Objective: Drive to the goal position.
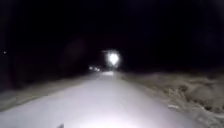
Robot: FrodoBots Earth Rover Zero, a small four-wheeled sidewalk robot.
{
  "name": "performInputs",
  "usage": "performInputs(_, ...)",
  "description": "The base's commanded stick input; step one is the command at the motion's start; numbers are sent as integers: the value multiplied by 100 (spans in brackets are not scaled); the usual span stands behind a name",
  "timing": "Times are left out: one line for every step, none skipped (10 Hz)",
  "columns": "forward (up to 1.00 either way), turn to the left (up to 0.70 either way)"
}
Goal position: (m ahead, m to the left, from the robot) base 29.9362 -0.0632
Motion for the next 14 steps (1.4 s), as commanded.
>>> performInputs(100, 0)
performInputs(100, 0)
performInputs(100, 0)
performInputs(100, 0)
performInputs(100, 0)
performInputs(100, 0)
performInputs(100, 0)
performInputs(100, 0)
performInputs(100, 0)
performInputs(100, 0)
performInputs(100, 0)
performInputs(100, 0)
performInputs(100, 0)
performInputs(100, 0)
